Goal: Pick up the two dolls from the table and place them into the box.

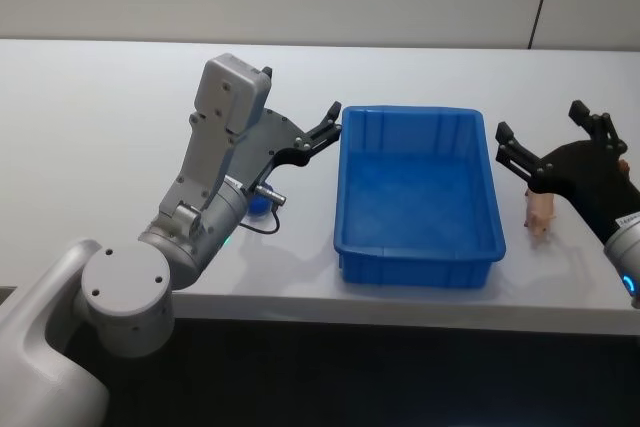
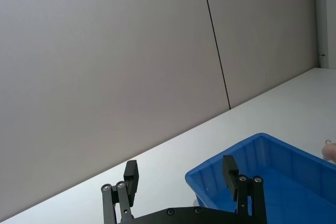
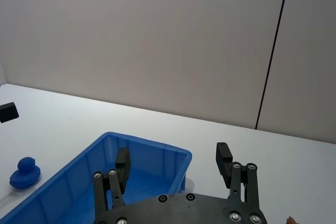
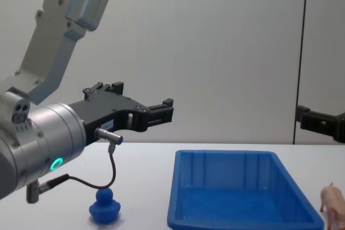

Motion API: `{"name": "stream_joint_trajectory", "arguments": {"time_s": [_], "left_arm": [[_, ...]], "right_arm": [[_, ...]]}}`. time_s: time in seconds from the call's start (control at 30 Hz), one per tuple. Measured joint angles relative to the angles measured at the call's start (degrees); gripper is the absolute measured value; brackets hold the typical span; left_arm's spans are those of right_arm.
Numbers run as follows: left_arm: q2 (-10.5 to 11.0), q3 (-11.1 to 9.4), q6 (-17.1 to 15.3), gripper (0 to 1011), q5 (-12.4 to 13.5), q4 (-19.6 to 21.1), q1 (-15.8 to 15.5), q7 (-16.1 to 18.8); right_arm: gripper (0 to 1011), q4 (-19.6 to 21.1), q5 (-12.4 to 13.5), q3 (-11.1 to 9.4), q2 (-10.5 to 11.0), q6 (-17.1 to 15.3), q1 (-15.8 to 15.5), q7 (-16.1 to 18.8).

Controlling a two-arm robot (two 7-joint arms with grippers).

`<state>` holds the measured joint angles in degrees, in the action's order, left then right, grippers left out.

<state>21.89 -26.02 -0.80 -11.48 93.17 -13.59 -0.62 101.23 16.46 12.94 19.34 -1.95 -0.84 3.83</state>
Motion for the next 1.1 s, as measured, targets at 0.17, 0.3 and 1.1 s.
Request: {"name": "stream_joint_trajectory", "arguments": {"time_s": [0.17,0.3,1.1], "left_arm": [[0.0,0.0,0.0,1001,0.0,0.0,0.0,0.0],[0.0,0.0,0.0,1001,0.0,0.0,0.0,0.0],[0.0,0.0,0.0,1001,0.0,0.0,0.0,0.0]], "right_arm": [[1003,0.0,0.0,0.0,0.0,0.0,0.0,0.0],[1003,0.0,0.0,0.0,0.0,0.0,0.0,0.0],[1003,-0.6,0.4,-0.6,0.5,0.3,0.3,0.4]]}}
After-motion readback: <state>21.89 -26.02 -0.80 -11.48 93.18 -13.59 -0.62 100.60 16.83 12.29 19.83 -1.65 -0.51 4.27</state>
